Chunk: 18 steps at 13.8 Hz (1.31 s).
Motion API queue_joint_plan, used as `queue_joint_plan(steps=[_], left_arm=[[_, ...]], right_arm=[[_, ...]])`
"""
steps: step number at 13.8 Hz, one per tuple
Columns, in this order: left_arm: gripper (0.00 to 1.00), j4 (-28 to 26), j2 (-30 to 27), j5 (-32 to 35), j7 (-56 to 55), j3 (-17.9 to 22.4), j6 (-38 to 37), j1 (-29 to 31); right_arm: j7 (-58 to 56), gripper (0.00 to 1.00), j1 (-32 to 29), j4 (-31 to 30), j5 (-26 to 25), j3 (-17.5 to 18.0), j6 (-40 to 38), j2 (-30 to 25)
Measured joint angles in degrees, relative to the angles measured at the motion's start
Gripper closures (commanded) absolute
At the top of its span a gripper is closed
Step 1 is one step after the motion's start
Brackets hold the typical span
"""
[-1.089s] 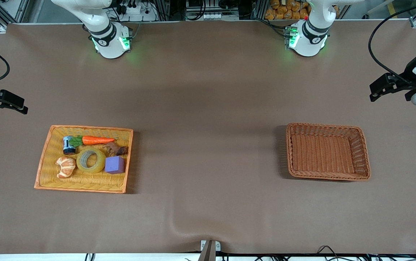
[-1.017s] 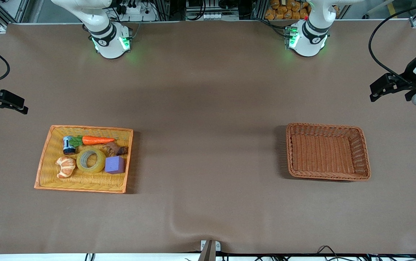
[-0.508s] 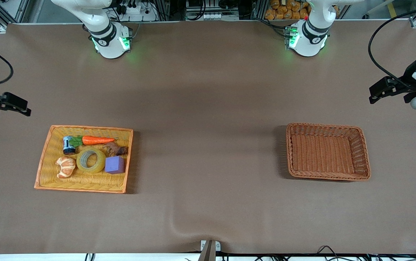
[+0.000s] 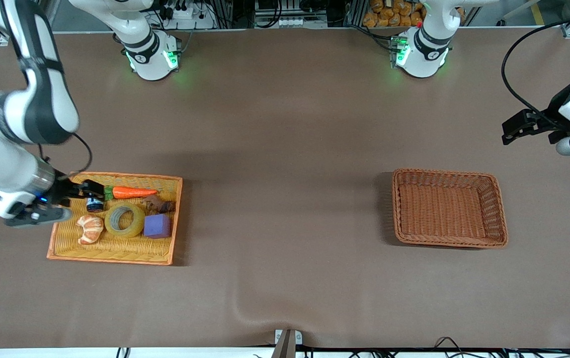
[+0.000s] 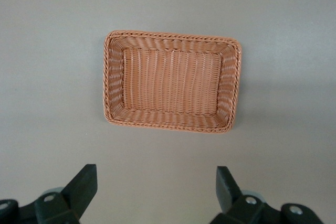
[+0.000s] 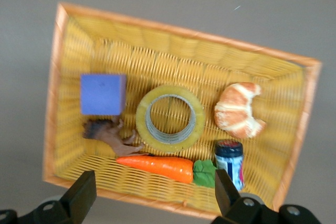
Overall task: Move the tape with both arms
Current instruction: 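Reach the right gripper down to the tape roll in the yellow tray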
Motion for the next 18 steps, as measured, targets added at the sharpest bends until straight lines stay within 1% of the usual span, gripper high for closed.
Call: queue_joint_plan(steps=[2,3,6,7,8,9,10,11,12,13,14,15,16,17,18], left_arm=[[0.0,0.0,0.0,-0.1,0.0,0.0,0.0,0.0],[0.0,0.0,0.0,-0.2,0.0,0.0,0.0,0.0],[0.0,0.0,0.0,-0.2,0.0,0.0,0.0,0.0],[0.0,0.0,0.0,-0.2,0.0,0.0,0.0,0.0],[0.0,0.0,0.0,-0.2,0.0,0.0,0.0,0.0],[0.0,0.0,0.0,-0.2,0.0,0.0,0.0,0.0],[0.0,0.0,0.0,-0.2,0.0,0.0,0.0,0.0],[0.0,0.0,0.0,-0.2,0.0,0.0,0.0,0.0],[0.0,0.0,0.0,-0.2,0.0,0.0,0.0,0.0],[0.0,0.0,0.0,-0.2,0.0,0.0,0.0,0.0],[0.0,0.0,0.0,-0.2,0.0,0.0,0.0,0.0],[0.0,0.0,0.0,-0.2,0.0,0.0,0.0,0.0],[0.0,0.0,0.1,-0.2,0.0,0.0,0.0,0.0],[0.0,0.0,0.1,-0.3,0.0,0.0,0.0,0.0],[0.0,-0.1,0.2,-0.7,0.0,0.0,0.0,0.0]], right_arm=[[-6.4,0.0,-0.1,-0.3,0.0,-0.2,3.1,4.6],[-7.6,0.0,-0.1,-0.3,0.0,-0.3,4.2,6.9],[-8.6,0.0,0.1,-0.3,0.0,-0.2,7.0,12.3],[-8.7,0.02,0.2,-0.3,0.0,-0.2,7.6,13.4],[-8.7,0.15,0.2,-0.2,0.0,-0.2,7.8,14.1],[-8.7,0.33,0.3,-0.2,0.0,-0.2,7.8,14.6],[-8.7,0.47,0.4,-0.2,0.0,-0.1,7.8,14.9],[-8.8,0.57,0.4,-0.2,-0.1,-0.1,7.8,15.2],[-8.9,0.63,0.4,-0.1,0.4,0.0,7.5,15.3],[-9.0,0.74,0.6,0.0,0.6,0.3,7.0,15.3],[-9.0,0.74,0.8,0.0,0.7,0.5,6.7,15.3],[-9.0,0.59,1.1,0.0,0.8,0.6,6.6,15.3],[-9.0,0.37,1.2,0.0,0.8,0.6,6.6,15.3],[-9.0,0.21,1.2,0.0,0.8,0.6,6.5,15.4],[-9.0,0.16,1.2,0.1,0.8,0.5,6.3,15.4]])
